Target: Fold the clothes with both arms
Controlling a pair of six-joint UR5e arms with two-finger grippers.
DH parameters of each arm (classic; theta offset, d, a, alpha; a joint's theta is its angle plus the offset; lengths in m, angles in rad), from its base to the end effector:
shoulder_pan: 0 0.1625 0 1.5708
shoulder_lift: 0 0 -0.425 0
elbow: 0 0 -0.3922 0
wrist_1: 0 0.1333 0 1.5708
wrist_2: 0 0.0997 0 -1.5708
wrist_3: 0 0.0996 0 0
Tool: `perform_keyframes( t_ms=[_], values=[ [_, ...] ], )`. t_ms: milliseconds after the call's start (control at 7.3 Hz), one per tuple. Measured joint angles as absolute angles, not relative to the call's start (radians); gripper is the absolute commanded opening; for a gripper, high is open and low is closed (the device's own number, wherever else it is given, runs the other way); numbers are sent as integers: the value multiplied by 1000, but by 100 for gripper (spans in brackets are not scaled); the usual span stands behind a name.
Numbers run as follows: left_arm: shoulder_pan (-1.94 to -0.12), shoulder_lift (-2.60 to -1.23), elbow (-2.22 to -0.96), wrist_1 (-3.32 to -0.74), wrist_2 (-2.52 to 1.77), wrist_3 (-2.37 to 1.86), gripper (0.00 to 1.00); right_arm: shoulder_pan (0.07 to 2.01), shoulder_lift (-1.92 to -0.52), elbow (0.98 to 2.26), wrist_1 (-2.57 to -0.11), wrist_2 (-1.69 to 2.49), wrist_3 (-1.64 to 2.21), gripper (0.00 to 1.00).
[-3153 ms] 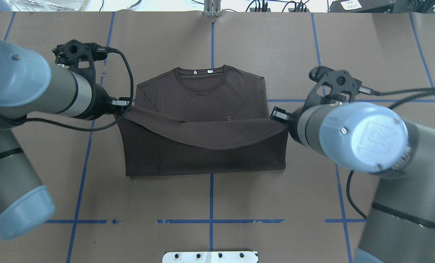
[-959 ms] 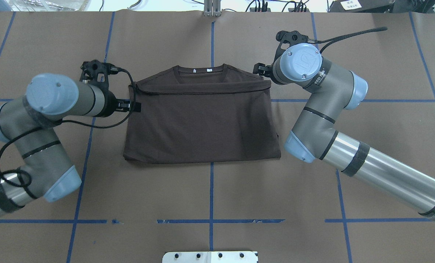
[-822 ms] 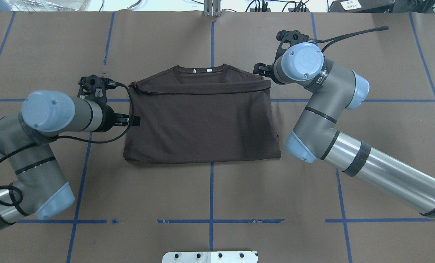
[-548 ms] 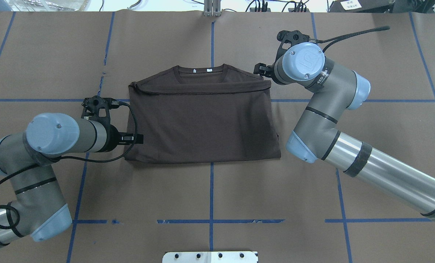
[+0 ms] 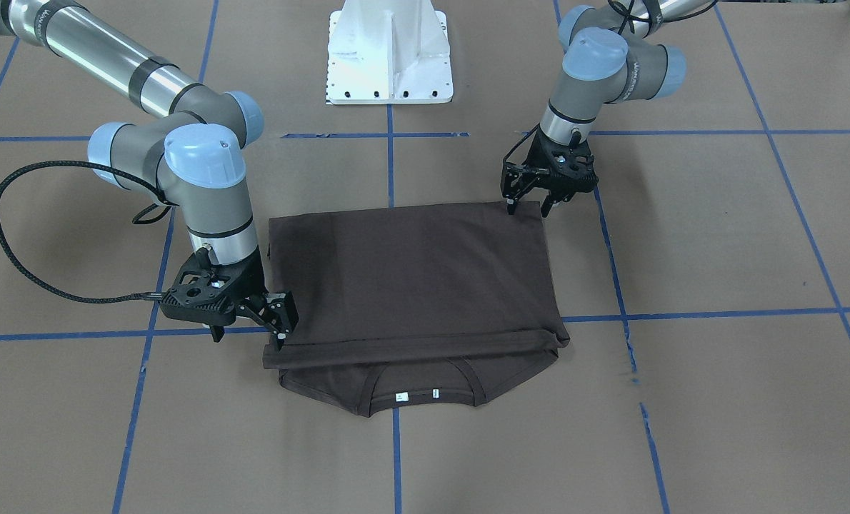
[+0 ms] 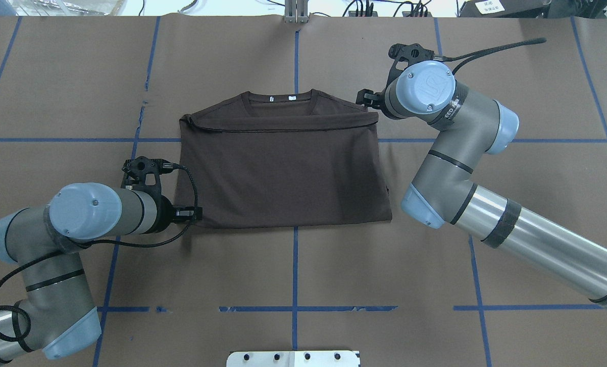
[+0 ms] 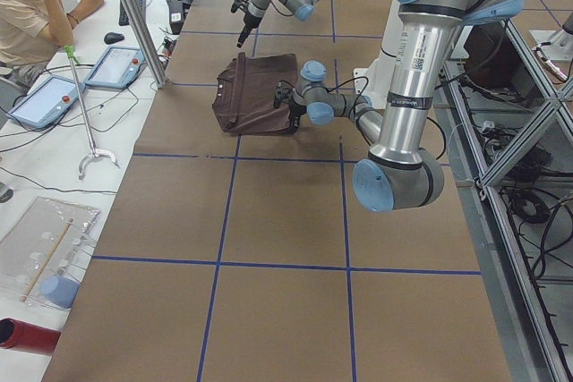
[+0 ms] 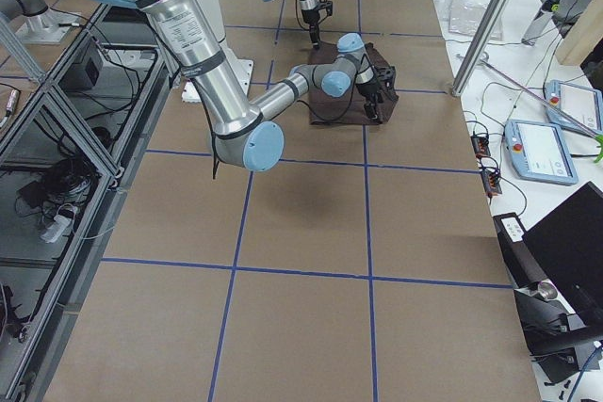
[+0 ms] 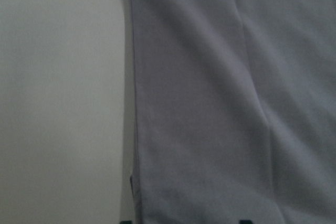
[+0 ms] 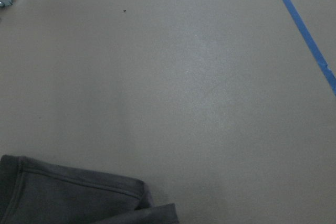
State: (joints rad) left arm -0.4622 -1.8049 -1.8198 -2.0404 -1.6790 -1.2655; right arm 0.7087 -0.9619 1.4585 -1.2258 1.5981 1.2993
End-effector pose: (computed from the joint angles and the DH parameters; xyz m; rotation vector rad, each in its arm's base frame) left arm 0.4684 -0.3703 0.3698 0.2638 0.9202 -0.0932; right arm -0.4682 -0.5733 0.3162 0.3762 -0.7600 0.3994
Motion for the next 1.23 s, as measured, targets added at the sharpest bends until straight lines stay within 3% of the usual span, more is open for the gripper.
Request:
perform_keyframes(
  t_ms=[822,1234],
  values=[
    [-465,-1795,-1822,-2036,-1680,-1242,0,709,-966,1460,-1227,1595,1299,100],
    [-631,-1815,-1719,-2041,-1678,-1032,0,709,-969,1460,-1226,1593,1300,100]
  ],
)
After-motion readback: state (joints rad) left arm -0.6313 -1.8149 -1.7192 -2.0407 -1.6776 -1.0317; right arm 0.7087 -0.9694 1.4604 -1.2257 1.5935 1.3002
